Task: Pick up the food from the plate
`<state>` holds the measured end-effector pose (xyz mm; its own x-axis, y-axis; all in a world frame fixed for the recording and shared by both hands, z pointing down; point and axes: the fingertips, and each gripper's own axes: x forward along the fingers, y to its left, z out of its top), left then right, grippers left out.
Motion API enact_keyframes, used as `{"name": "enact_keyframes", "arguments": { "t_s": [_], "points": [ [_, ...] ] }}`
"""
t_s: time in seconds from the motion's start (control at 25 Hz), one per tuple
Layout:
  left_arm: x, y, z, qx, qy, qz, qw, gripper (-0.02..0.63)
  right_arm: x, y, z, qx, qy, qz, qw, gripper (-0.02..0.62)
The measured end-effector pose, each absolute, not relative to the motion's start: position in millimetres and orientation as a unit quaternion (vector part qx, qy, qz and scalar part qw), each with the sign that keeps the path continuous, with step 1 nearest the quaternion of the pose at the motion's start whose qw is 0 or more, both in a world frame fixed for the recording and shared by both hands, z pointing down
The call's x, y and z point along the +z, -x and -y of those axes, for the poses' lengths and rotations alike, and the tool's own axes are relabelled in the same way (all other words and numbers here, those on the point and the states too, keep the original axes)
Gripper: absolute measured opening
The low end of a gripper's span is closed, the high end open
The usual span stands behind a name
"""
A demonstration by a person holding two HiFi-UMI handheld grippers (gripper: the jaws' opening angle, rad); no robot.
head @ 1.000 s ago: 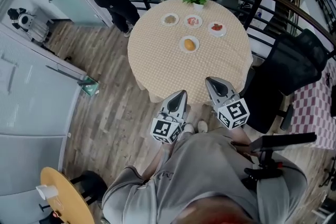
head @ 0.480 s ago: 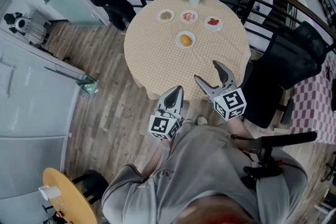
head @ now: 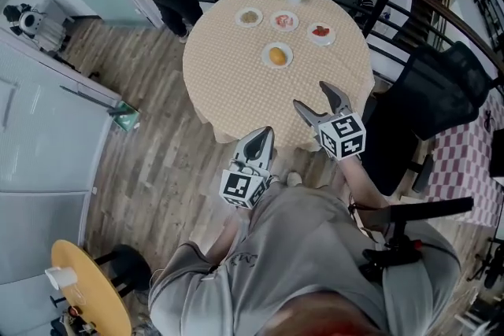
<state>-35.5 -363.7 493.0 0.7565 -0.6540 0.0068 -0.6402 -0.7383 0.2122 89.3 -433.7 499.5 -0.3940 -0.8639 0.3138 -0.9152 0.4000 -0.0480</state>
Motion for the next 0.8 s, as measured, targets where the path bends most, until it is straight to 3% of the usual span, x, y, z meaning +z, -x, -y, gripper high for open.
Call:
{"name": "enact_keyframes", "arguments": {
  "t_s": [0.8],
  "points": [
    [505.8, 71.7, 376.2, -0.023, -0.892, 0.441, 0.097, 0.011, 646.6, -83.6, 587.5, 0.185, -0.481, 0.797, 0.314, 0.351]
  ]
}}
